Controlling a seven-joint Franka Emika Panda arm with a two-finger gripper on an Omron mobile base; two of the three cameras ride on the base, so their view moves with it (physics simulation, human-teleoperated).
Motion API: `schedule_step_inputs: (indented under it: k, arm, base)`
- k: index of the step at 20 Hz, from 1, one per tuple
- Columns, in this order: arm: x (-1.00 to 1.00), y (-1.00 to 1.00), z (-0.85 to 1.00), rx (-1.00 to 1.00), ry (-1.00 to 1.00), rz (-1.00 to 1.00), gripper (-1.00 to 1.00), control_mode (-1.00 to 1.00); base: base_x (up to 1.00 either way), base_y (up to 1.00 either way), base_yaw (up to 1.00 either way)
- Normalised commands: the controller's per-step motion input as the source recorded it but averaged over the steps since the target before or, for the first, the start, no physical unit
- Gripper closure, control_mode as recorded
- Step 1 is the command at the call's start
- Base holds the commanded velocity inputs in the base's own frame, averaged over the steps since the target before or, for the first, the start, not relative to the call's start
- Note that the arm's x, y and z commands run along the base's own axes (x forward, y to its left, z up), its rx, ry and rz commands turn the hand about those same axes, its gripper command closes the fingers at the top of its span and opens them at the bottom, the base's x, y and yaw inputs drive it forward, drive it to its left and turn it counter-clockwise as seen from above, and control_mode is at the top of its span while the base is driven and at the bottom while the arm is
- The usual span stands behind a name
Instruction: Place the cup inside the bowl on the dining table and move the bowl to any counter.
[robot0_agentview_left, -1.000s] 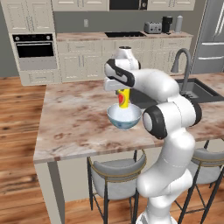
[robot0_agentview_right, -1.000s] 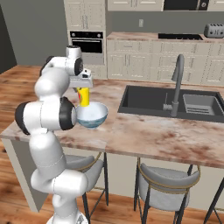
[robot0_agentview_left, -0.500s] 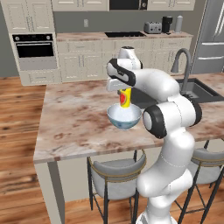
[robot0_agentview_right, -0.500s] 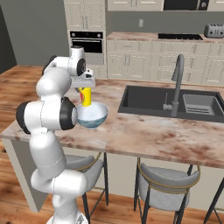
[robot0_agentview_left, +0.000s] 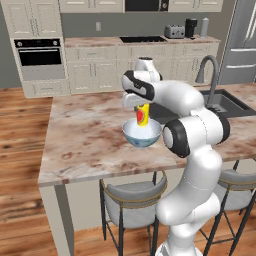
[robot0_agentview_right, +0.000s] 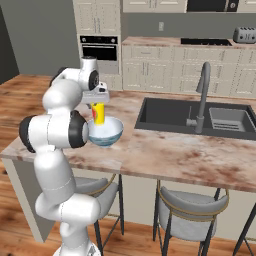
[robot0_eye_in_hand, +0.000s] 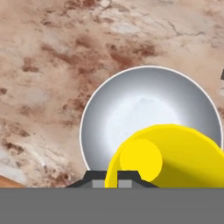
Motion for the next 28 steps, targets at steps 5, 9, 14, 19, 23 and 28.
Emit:
schedule_step_inputs:
  k: [5, 9, 14, 19, 23, 28]
  arm:
    - [0.0, 0.0, -0.17, 0.0, 0.0, 0.04, 1.0, -1.0]
    - [0.0, 0.0, -0.1, 0.0, 0.0, 0.04, 1.0, -1.0]
    - [0.0, 0.0, -0.12, 0.0, 0.0, 0.04, 1.0, -1.0]
    - [0.0, 0.0, -0.11, 0.0, 0.0, 0.04, 1.0, -1.0]
    - [0.0, -0.01, -0.09, 0.0, 0.0, 0.04, 1.0, -1.0]
    - [0.0, -0.03, -0.14, 0.0, 0.0, 0.03, 1.0, -1.0]
  base:
    - [0.0, 0.0, 0.0]
    - [0.0, 0.0, 0.0]
    - [0.0, 0.0, 0.0]
    - [0.0, 0.0, 0.0]
    - [0.0, 0.0, 0.0]
    - [0.0, 0.0, 0.0]
